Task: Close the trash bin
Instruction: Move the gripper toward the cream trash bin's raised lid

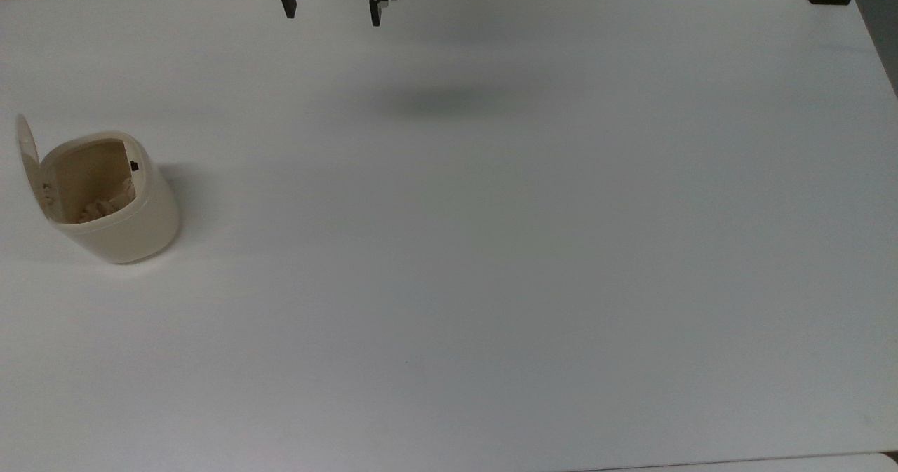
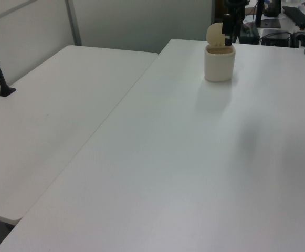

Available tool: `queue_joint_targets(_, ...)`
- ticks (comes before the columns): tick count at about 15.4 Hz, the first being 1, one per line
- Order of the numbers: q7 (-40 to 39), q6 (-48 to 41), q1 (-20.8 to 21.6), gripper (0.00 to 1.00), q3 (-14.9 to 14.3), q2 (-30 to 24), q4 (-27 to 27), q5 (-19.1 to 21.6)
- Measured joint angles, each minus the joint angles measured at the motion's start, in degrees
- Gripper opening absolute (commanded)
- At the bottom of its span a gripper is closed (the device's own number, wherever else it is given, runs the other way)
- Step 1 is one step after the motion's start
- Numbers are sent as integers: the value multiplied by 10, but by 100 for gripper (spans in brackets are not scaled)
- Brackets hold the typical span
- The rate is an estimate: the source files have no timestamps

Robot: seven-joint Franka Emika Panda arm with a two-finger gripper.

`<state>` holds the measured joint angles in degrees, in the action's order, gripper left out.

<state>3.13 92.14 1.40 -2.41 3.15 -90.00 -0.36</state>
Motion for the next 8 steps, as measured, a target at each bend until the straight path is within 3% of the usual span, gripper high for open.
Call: queue_joint_targets(8,0,-1,-10,100,-7,0,0,0)
